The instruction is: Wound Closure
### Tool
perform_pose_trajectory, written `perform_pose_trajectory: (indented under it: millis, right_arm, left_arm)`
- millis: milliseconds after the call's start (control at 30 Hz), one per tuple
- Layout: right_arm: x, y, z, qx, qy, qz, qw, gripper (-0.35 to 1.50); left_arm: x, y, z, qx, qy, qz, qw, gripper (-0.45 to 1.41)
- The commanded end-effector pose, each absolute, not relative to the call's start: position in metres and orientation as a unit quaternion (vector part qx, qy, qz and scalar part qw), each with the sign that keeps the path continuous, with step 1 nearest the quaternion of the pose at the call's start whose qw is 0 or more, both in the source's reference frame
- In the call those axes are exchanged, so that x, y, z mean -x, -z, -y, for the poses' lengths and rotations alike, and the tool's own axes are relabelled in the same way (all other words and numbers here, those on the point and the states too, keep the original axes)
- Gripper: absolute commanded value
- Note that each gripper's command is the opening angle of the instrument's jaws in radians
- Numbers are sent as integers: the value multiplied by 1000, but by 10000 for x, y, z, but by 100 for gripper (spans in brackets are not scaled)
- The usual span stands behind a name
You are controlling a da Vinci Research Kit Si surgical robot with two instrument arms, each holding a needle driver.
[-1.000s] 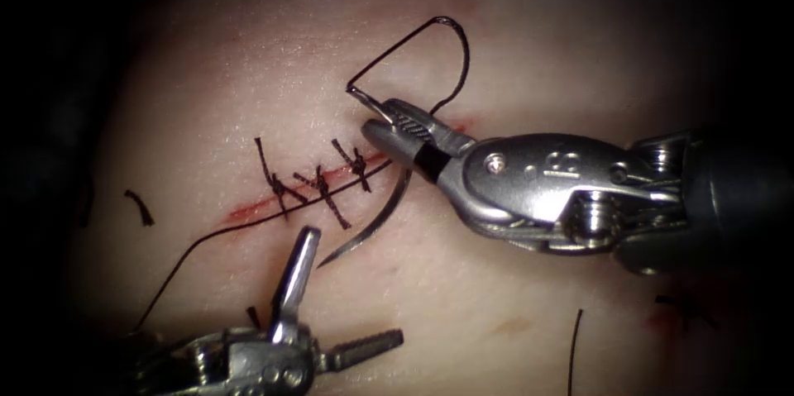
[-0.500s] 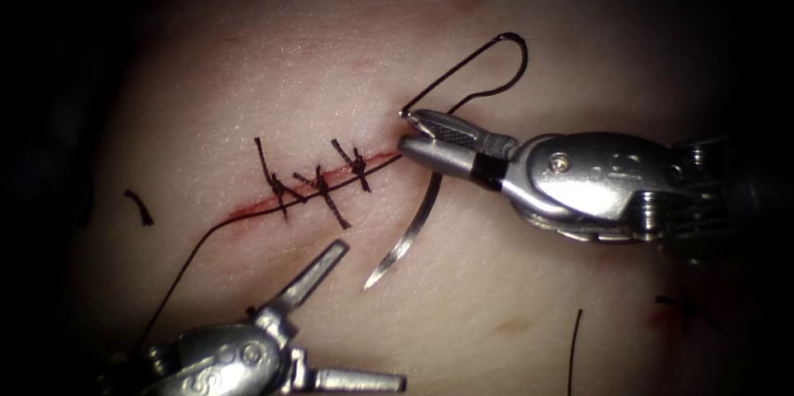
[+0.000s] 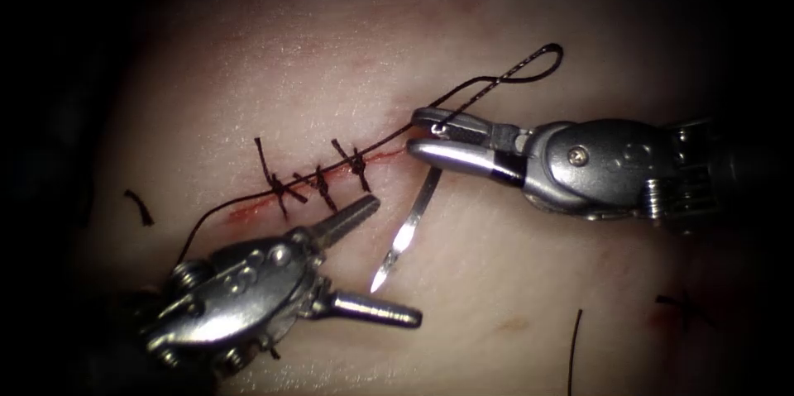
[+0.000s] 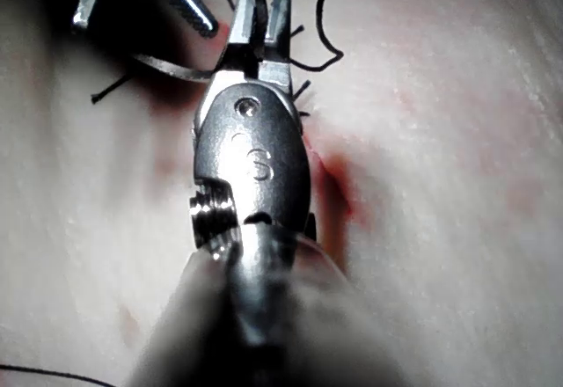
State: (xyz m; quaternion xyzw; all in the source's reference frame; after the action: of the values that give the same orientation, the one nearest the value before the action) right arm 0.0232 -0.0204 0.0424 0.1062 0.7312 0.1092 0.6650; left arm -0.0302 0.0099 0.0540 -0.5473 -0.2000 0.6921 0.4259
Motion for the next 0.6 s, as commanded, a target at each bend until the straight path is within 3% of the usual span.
perform_pose_trajectory:
  millis: [33, 600]
  right_arm:
    - [-239, -428, 213, -111, -103, -737, 659, -35]
    - [-241, -429, 230, -121, -60, -765, 629, -35]
  left_arm:
    - [307, -550, -103, 546, -688, 207, 431, 101]
    - [307, -567, -110, 525, -642, 336, 447, 86]
